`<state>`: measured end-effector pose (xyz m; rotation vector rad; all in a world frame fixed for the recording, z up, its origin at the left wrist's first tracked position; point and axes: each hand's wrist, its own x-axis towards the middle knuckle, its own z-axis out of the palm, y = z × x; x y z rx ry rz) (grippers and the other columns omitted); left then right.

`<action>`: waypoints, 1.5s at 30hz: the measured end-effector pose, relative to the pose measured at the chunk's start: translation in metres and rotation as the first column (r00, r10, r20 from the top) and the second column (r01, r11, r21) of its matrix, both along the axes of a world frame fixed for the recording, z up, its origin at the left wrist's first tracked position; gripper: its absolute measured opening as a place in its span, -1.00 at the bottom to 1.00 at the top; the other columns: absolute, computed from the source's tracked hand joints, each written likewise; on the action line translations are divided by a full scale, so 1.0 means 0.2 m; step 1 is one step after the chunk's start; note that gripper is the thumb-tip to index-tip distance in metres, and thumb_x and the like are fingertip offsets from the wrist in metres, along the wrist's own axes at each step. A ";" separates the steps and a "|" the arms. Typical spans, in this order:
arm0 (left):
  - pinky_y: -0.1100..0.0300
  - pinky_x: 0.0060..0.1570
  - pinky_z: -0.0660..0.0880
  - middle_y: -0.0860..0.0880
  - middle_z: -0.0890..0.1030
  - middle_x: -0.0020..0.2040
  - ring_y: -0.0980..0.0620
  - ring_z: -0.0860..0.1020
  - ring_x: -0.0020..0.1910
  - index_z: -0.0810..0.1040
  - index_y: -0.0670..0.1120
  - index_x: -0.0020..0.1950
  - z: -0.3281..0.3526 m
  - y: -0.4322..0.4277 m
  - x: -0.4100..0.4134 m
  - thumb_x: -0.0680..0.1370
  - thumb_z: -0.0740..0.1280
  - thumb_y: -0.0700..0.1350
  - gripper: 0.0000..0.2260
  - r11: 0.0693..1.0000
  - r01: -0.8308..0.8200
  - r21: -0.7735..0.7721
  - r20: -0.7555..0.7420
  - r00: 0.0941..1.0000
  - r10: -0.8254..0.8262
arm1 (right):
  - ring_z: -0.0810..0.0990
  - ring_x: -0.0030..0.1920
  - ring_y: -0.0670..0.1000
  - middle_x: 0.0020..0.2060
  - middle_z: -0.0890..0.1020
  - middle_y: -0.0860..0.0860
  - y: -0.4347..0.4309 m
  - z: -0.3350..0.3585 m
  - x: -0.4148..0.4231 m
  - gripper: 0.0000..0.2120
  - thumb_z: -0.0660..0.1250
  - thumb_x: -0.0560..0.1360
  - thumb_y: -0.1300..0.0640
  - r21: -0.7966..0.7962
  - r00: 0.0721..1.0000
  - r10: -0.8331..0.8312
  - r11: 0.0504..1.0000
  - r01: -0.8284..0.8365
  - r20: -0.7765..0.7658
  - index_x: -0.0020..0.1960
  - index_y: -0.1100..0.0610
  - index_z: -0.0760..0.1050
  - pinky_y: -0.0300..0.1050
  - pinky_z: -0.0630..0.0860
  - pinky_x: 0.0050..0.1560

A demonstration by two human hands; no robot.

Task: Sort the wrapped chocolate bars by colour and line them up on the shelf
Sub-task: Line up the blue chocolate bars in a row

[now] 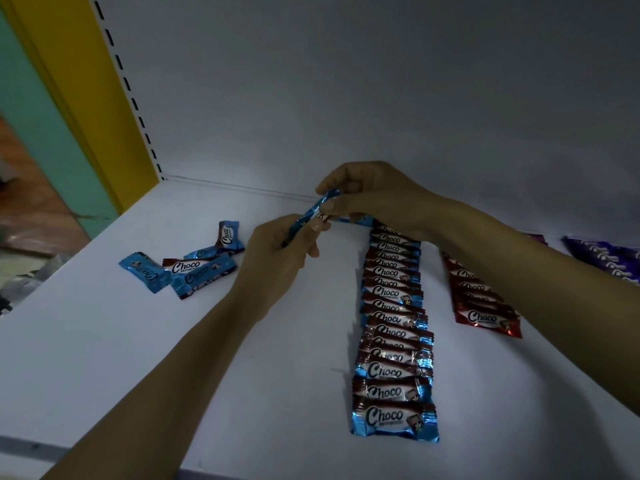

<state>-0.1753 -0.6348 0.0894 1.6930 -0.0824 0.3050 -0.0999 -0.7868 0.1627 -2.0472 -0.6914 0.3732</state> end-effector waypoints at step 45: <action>-0.04 0.33 0.40 -0.03 0.61 0.21 0.05 0.55 0.23 0.53 0.02 0.19 0.09 0.05 0.01 0.65 -0.17 0.18 -0.48 0.760 -0.054 -0.648 -0.087 0.996 -0.004 | 0.58 -0.33 -0.15 -0.29 0.62 -0.01 0.20 -0.10 -0.17 -0.87 0.46 0.40 0.25 0.023 0.987 -0.103 0.994 0.106 -0.125 -0.06 0.18 0.60 -0.35 0.51 -0.30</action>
